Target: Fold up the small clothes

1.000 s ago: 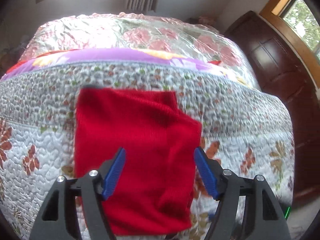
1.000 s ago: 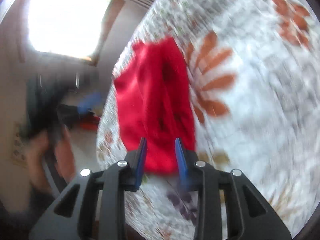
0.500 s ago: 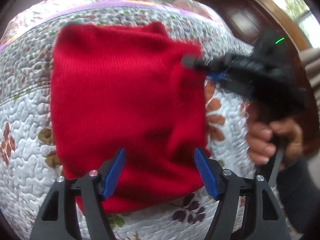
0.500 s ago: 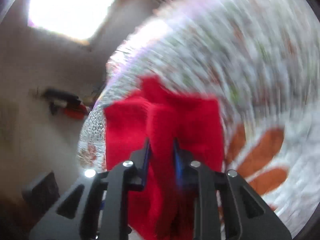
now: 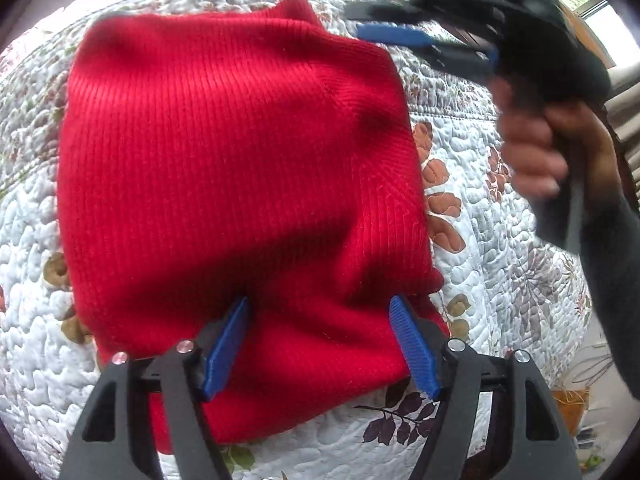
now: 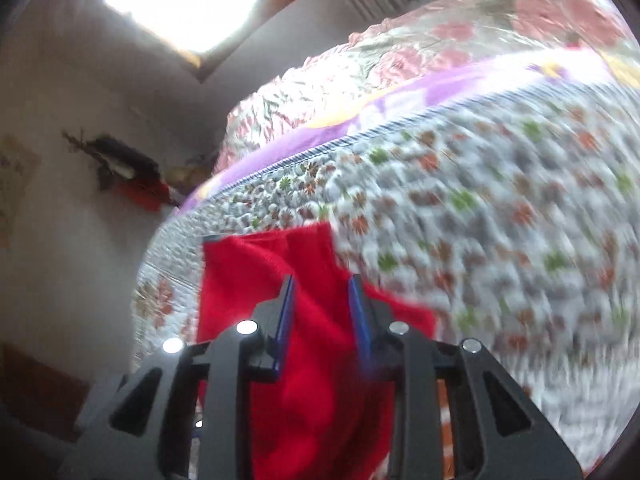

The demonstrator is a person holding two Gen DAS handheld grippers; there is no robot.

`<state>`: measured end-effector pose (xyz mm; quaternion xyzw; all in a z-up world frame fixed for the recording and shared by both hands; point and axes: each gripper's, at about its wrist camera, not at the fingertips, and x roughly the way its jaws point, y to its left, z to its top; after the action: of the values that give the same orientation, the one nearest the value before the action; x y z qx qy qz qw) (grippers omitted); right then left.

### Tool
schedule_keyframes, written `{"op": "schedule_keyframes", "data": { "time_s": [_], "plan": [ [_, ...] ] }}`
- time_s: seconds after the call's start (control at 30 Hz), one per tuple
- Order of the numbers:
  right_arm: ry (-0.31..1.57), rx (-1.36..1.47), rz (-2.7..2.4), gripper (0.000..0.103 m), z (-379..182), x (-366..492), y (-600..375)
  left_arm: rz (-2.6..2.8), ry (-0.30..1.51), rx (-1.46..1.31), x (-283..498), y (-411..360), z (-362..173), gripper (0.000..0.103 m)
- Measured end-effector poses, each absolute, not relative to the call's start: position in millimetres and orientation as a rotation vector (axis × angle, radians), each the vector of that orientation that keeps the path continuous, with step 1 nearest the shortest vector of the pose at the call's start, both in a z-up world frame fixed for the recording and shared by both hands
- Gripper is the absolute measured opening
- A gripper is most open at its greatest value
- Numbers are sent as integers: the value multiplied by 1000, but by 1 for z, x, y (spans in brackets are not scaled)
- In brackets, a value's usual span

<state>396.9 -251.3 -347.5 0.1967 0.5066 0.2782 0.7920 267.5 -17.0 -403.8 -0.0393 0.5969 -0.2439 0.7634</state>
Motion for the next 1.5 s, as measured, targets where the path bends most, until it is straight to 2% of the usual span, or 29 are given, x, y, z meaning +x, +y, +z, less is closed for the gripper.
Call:
{"op": "schedule_keyframes", "data": {
  "time_s": [0.1, 0.13, 0.17, 0.27, 0.33, 0.47, 0.5, 0.57, 0.6, 0.63, 0.83, 0.87, 0.93, 0.97, 1.07, 1.2, 1.23, 1.33, 1.4, 1.5],
  "plan": [
    [1140, 370, 621, 27, -354, 411, -230, -535, 1301, -91, 267, -16, -406, 74],
    [1141, 334, 613, 21, -352, 408, -223, -537, 1299, -94, 267, -15, -406, 74],
    [1110, 266, 614, 8, -344, 402, -217, -539, 1297, -96, 266, -15, -406, 75],
    [924, 97, 572, 5, -311, 365, -210, -545, 1291, -93, 265, -16, -407, 77],
    [875, -15, 466, 5, -310, 351, -208, -551, 1287, -86, 265, -17, -408, 78],
    [948, 130, 443, 12, -322, 360, -226, -562, 1292, -108, 267, -13, -407, 78],
    [957, 170, 433, 20, -320, 358, -235, -564, 1294, -111, 268, -12, -406, 78],
    [986, 279, 409, 24, -319, 355, -255, -572, 1297, -121, 269, -10, -406, 78],
    [1008, 323, 393, 36, -322, 352, -259, -576, 1297, -127, 269, -10, -406, 78],
    [1031, 380, 369, 40, -326, 345, -271, -579, 1297, -137, 270, -8, -407, 79],
    [1147, 534, 425, 47, -361, 323, -272, -584, 1293, -177, 272, -2, -407, 79],
    [1161, 534, 438, 46, -366, 325, -268, -582, 1295, -166, 271, -4, -407, 79],
    [1162, 526, 473, 11, -367, 331, -261, -578, 1301, -153, 271, -6, -406, 79],
    [1113, 469, 453, 6, -358, 333, -260, -570, 1306, -146, 272, -9, -405, 79],
    [1021, 397, 425, 5, -340, 336, -264, -546, 1311, -114, 272, -16, -401, 79],
    [1033, 331, 390, 6, -361, 346, -267, -495, 1330, -55, 268, -30, -402, 79],
    [1039, 325, 386, 7, -366, 348, -266, -480, 1331, -27, 267, -34, -403, 79],
    [1039, 340, 403, 24, -368, 345, -261, -460, 1343, 2, 266, -40, -407, 81],
    [1017, 388, 393, 50, -358, 331, -272, -456, 1350, 0, 266, -42, -407, 83],
    [1044, 418, 402, 54, -353, 311, -278, -451, 1356, -4, 266, -42, -409, 83]
  ]
}}
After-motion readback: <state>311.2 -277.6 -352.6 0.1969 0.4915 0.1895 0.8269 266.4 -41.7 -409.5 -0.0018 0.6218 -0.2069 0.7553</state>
